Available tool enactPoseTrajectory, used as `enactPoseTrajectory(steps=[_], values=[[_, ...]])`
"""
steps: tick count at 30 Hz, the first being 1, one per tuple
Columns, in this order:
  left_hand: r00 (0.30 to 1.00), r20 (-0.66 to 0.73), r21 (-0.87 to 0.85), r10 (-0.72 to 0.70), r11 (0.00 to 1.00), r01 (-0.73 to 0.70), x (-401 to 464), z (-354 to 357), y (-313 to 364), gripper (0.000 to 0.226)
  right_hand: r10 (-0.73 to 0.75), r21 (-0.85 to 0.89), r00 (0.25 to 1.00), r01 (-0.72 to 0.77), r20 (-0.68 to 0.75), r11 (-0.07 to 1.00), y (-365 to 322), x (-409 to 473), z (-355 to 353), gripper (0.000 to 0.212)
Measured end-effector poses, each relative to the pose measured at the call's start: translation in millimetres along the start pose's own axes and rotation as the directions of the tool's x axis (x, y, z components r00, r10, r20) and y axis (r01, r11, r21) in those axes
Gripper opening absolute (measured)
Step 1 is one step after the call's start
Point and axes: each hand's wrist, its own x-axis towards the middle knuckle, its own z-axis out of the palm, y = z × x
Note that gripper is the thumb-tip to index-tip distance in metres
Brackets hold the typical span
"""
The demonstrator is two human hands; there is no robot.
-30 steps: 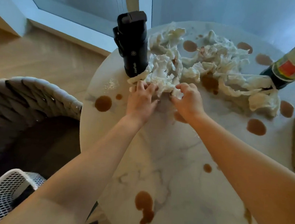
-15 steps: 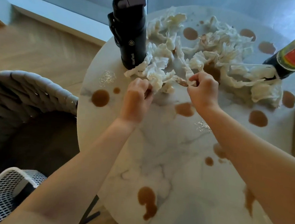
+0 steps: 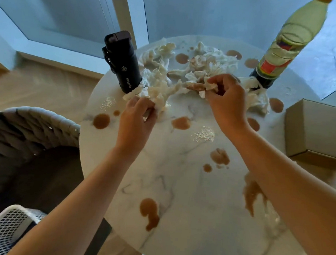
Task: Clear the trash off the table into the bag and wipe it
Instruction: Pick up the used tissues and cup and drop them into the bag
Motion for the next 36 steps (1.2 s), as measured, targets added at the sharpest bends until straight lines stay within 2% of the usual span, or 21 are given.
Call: enactPoseTrajectory(steps=[4,6,10,13,16,18,20,22,25,29,32,34,36], values=[[0.996,0.018,-0.019,0.086,0.996,-0.086,-25,-10,48,0.008,0.024,0.067,0.999,-0.022,-0.029,0.998,-12,-35,-58,0.018],[0.992,0.035,-0.023,0.119,0.993,-0.118,-43,-15,75,0.010,0.085,0.113,0.996,-0.082,-0.020,0.990,-15,-59,-88,0.020],[0.980,0.119,-0.114,0.157,0.983,-0.144,-90,-20,121,0.010,0.233,0.252,0.968,-0.250,0.094,0.935,-10,-121,-152,0.019],[0.957,0.257,-0.184,0.132,0.979,-0.085,-136,-14,150,0.007,0.322,0.296,0.940,-0.341,0.110,0.892,7,-175,-195,0.017],[0.922,0.383,-0.214,0.058,0.976,0.028,-186,1,176,0.005,0.439,0.384,0.884,-0.465,0.159,0.798,35,-228,-231,0.017],[0.884,0.468,-0.223,0.029,0.971,0.086,-221,9,195,0.014,0.493,0.427,0.843,-0.535,0.214,0.730,56,-266,-255,0.018],[0.812,0.581,-0.269,0.057,0.955,0.125,-253,17,213,0.009,0.547,0.424,0.794,-0.606,0.266,0.673,82,-304,-277,0.019],[0.732,0.674,-0.309,0.101,0.938,0.155,-286,26,230,0.011,0.606,0.352,0.730,-0.683,0.315,0.640,109,-342,-297,0.017],[0.616,0.776,-0.298,0.131,0.938,0.175,-332,46,241,0.008,0.708,0.297,0.597,-0.802,0.377,0.519,141,-390,-314,0.015],[0.458,0.888,-0.158,0.045,0.964,0.213,-383,100,235,0.009,0.800,0.210,0.465,-0.885,0.378,0.416,186,-434,-306,0.017],[0.311,0.944,0.021,-0.109,0.962,0.271,-408,153,216,0.016,0.842,0.141,0.380,-0.925,0.382,0.354,233,-456,-278,0.015],[0.252,0.951,0.104,-0.180,0.952,0.288,-423,190,198,0.023,0.865,0.064,0.335,-0.939,0.375,0.337,271,-470,-253,0.015],[0.205,0.953,0.170,-0.224,0.953,0.252,-437,225,174,0.021,0.890,-0.039,0.292,-0.945,0.351,0.325,308,-483,-227,0.016]])
